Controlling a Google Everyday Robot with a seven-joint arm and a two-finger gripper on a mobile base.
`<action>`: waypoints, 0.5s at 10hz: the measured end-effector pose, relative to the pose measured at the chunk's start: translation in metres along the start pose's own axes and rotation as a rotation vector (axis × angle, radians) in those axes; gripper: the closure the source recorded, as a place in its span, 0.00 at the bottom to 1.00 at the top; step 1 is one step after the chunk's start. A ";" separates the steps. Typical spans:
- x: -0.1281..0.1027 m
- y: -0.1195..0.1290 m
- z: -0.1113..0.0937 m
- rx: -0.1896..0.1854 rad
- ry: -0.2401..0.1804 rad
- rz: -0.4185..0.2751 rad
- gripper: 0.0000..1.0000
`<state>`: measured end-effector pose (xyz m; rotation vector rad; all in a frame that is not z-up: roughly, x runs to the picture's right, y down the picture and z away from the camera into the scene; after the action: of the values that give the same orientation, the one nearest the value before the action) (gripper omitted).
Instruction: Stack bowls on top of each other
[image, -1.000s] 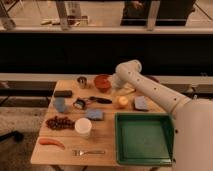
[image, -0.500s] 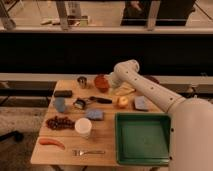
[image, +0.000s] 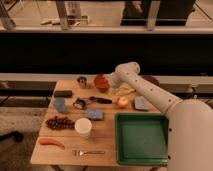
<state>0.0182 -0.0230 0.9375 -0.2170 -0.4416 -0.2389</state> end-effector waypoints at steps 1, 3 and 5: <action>-0.002 0.001 0.005 -0.003 -0.001 -0.018 0.20; -0.009 0.002 0.017 -0.023 -0.021 -0.057 0.20; -0.014 0.001 0.032 -0.060 -0.048 -0.095 0.20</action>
<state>-0.0065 -0.0115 0.9597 -0.2612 -0.4935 -0.3407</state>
